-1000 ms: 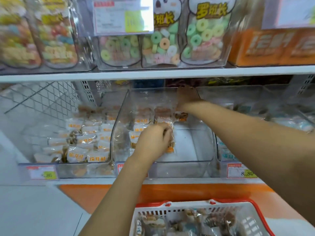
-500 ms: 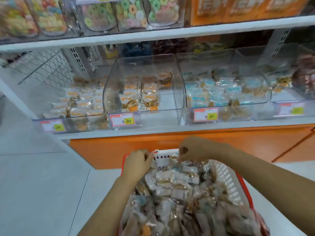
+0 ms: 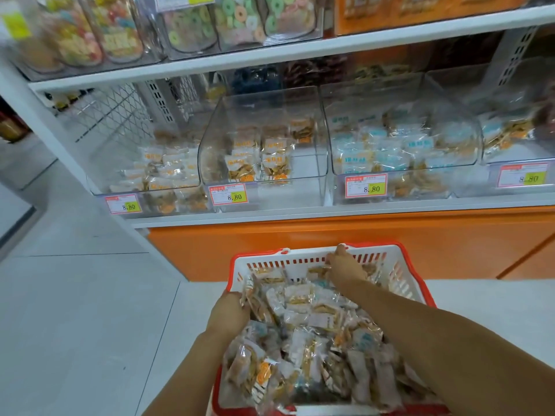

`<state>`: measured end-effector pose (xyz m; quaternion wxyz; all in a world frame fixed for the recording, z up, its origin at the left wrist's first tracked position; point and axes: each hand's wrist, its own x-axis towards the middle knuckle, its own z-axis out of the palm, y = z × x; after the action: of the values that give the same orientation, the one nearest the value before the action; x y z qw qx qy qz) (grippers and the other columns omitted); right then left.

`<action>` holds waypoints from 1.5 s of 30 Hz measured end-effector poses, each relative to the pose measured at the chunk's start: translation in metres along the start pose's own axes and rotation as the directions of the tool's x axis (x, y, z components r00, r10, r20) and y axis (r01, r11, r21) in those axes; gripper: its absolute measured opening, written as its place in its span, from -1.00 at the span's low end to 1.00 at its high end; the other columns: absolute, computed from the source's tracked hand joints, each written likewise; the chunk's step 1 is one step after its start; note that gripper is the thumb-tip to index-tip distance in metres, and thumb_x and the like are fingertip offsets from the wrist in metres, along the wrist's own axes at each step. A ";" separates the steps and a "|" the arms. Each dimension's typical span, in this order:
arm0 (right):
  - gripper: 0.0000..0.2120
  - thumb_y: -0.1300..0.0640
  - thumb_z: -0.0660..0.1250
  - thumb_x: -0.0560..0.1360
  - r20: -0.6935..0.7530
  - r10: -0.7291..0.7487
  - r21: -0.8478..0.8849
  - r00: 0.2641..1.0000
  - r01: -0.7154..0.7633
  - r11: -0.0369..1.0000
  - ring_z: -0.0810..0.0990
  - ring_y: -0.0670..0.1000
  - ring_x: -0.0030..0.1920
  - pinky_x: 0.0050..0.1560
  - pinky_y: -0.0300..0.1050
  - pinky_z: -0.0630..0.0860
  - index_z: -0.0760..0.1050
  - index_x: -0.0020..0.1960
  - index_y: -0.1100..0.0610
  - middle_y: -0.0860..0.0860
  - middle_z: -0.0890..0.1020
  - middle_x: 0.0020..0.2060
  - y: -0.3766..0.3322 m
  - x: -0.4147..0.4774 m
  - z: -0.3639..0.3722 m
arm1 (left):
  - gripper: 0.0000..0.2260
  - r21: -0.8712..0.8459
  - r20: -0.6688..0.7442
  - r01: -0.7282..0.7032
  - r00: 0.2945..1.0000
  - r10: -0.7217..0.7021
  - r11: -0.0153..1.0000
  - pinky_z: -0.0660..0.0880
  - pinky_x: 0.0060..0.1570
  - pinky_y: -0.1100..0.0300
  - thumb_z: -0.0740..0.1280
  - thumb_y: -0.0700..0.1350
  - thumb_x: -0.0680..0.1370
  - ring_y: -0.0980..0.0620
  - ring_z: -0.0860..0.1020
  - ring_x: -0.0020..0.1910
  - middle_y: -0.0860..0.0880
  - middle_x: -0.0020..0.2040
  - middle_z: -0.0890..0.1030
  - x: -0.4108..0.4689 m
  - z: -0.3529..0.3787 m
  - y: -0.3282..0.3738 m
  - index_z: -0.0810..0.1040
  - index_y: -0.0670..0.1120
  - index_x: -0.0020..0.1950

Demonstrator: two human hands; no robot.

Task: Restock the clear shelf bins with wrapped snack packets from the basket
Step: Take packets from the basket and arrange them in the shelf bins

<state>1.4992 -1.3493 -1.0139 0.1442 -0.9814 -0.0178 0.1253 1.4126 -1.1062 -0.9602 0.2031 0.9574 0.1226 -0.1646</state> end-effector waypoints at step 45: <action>-0.63 0.29 0.55 0.32 -0.192 0.313 0.443 0.930 -0.203 0.873 0.58 0.05 -0.17 -0.04 -0.08 0.53 0.57 0.09 0.17 0.07 0.62 -0.18 0.255 0.006 -0.354 | -0.87 -0.158 -0.153 -0.709 0.706 0.692 0.688 0.46 -0.20 0.32 0.26 -0.06 0.59 0.14 0.54 -0.16 0.07 -0.15 0.61 0.040 -0.033 0.376 0.60 -0.04 -0.02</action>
<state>1.5934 -1.6913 -0.7607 0.3325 -0.9292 0.1604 0.0157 1.5716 -1.4192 -0.8153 0.3428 0.9111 -0.2276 -0.0223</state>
